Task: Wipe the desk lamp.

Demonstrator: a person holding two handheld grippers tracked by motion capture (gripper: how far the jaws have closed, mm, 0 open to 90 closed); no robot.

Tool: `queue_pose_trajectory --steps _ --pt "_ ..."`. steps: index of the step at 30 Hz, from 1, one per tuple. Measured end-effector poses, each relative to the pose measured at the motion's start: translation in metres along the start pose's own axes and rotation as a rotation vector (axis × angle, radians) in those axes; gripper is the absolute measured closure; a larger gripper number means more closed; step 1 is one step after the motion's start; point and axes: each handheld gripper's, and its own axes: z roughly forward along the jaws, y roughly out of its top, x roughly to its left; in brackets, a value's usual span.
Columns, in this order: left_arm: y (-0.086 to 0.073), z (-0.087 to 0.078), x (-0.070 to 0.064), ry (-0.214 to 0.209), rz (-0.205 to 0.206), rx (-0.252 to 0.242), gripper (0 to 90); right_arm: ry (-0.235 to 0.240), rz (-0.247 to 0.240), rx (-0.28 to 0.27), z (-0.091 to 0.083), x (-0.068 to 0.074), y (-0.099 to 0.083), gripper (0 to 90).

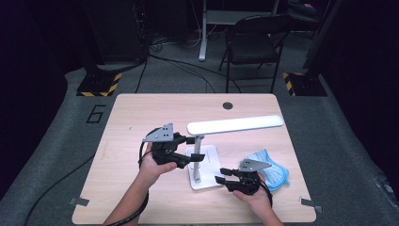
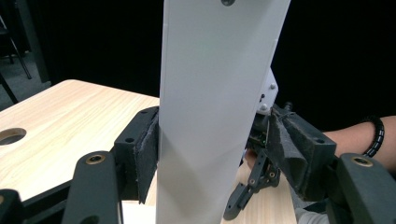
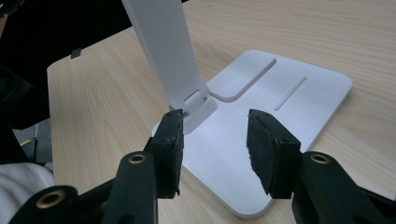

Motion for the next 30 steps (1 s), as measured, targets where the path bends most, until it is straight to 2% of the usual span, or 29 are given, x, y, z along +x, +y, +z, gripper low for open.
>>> queue_pose_trajectory --steps 3,10,14,16,22,25,30 --pt "0.0 0.0 -0.001 0.003 0.0 0.001 36.2 0.005 0.009 0.006 0.006 0.002 0.001 53.6" --pt "0.0 0.0 0.001 -0.001 -0.002 -0.002 37.4 0.037 -0.023 0.02 0.024 0.009 0.006 50.7" --pt "-0.002 -0.001 0.003 0.007 -0.003 0.002 40.1 0.042 -0.016 0.028 0.032 0.01 0.007 49.2" --pt "-0.003 0.0 0.004 0.008 -0.009 0.01 40.9 0.048 -0.029 0.033 0.036 0.011 0.008 48.7" --pt "-0.003 0.001 0.003 -0.003 -0.009 0.009 39.0 0.06 -0.032 0.031 0.046 0.016 0.01 48.1" --pt "-0.003 0.002 0.003 -0.005 -0.011 0.005 37.9 0.076 -0.051 0.031 0.051 0.02 0.011 46.5" --pt "-0.004 0.005 0.002 -0.004 -0.006 0.008 37.4 0.069 -0.069 0.035 0.059 0.025 0.013 46.2"
